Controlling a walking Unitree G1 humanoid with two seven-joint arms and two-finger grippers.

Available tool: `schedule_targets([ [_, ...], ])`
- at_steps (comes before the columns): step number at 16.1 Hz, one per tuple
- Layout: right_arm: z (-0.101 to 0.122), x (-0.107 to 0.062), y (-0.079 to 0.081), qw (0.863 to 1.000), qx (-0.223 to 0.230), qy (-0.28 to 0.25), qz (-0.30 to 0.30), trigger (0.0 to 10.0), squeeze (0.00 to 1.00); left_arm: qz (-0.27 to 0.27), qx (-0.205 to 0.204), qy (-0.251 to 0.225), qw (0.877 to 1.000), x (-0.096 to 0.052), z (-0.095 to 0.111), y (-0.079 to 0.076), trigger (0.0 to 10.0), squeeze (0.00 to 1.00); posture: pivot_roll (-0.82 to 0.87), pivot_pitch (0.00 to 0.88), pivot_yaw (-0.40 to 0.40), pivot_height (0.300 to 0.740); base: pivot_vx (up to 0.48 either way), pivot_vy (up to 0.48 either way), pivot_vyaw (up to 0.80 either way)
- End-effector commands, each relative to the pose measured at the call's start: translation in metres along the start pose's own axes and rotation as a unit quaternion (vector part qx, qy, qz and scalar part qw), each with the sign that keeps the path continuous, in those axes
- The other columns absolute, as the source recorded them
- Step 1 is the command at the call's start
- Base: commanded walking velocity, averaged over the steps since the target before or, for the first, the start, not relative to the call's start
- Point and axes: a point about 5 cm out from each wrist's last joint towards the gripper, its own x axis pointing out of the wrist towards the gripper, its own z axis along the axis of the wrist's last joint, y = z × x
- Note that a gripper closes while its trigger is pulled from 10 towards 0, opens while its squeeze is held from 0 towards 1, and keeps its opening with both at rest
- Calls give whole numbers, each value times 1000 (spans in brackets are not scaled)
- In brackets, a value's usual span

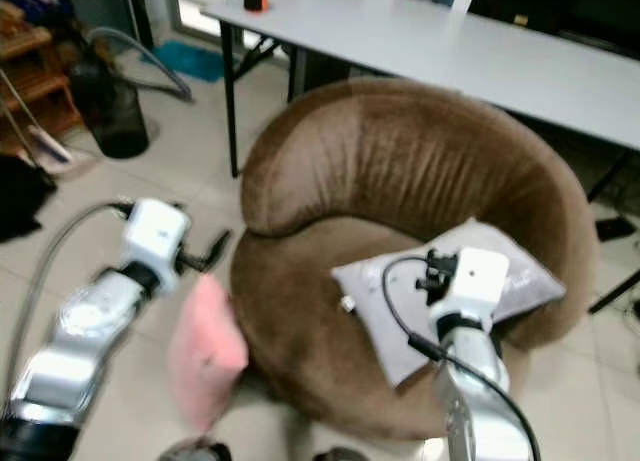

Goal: Move the pillow to the sofa from floor

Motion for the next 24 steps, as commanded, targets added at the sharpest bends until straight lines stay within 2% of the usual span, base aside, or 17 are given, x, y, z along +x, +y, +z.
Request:
schedule_targets([
  [1,4,-2,2,1000,-3,-3,-2,10000,0,9,11,-3,1000,2,3,5,10000,0,97,65,-104,740,0,480,-800],
  [3,3,-2,2,1000,-4,0,-11,10000,0,15,11,-8,1000,5,5,7,10000,0,100,65,-110,740,0,480,-800],
  [6,0,-7,-8,999,0,15,-36,10000,0,21,12,-16,1000,10,10,8,10000,0,106,71,-105,740,0,480,-800],
  [11,-6,-15,-11,997,20,33,-62,10000,0,-8,22,-14,1000,10,8,3,10000,0,94,74,-77,740,0,480,-800],
  [16,-9,-22,-13,996,9,37,-76,10000,0,-25,29,-16,999,14,8,0,10000,0,85,69,-52,740,0,480,-800],
  [24,-8,-20,-8,997,12,37,-62,10000,0,-21,28,-10,999,9,3,2,10000,0,100,59,-69,740,0,480,-800],
])
